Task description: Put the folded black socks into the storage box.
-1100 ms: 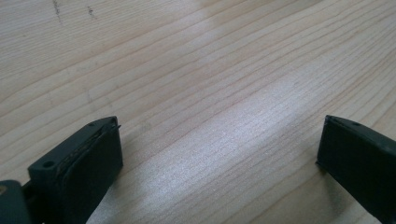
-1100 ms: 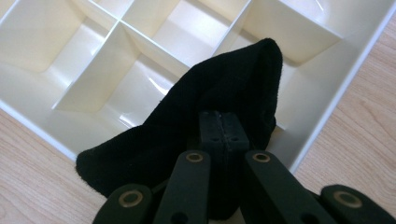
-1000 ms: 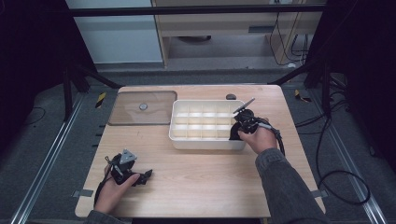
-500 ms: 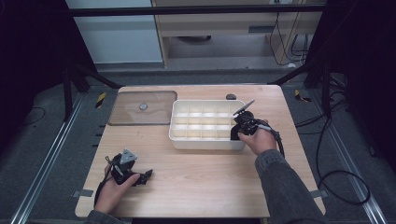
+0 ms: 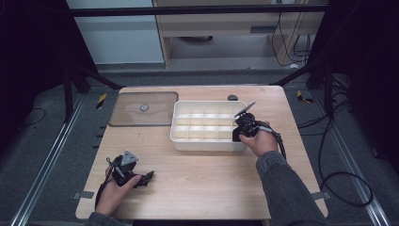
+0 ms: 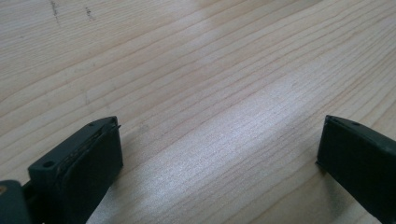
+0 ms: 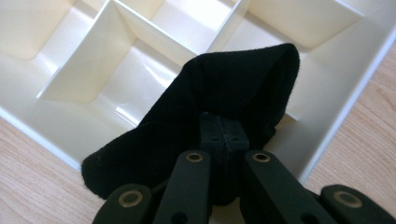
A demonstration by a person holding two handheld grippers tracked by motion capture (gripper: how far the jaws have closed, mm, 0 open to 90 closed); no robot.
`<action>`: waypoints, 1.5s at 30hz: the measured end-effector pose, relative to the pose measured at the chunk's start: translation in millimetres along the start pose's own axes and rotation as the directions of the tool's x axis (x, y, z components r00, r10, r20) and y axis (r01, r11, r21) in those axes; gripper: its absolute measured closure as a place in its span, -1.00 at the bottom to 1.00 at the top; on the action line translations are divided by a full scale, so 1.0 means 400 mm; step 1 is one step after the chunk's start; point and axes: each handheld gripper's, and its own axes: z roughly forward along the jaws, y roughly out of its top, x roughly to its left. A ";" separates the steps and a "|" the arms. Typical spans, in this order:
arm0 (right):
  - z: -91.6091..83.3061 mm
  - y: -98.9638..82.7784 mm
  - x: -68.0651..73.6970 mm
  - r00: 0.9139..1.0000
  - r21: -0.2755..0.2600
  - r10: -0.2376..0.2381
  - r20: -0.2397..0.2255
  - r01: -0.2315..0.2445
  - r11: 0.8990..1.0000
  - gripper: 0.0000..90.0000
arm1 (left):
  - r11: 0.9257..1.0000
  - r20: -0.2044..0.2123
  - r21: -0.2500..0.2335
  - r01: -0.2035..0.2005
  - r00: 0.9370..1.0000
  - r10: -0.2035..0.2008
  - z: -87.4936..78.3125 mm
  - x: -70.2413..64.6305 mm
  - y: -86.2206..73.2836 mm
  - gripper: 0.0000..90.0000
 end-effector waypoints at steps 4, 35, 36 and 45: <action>0.001 0.000 0.001 1.000 0.001 0.001 -0.002 -0.001 1.000 1.00 | 1.000 0.000 0.000 0.000 1.000 0.000 0.000 0.000 0.000 -1.00; 0.011 0.002 0.001 1.000 0.026 0.011 -0.004 -0.011 1.000 1.00 | 1.000 0.003 0.001 -0.002 1.000 0.002 0.001 -0.002 0.001 -1.00; 0.011 0.002 0.001 1.000 0.028 0.014 -0.006 -0.014 1.000 1.00 | 1.000 0.003 0.001 -0.002 1.000 0.002 0.001 -0.002 0.001 -1.00; 0.015 0.004 0.004 1.000 0.042 0.013 -0.003 -0.013 0.999 1.00 | 1.000 0.004 0.000 -0.001 1.000 0.001 0.001 -0.003 0.001 -1.00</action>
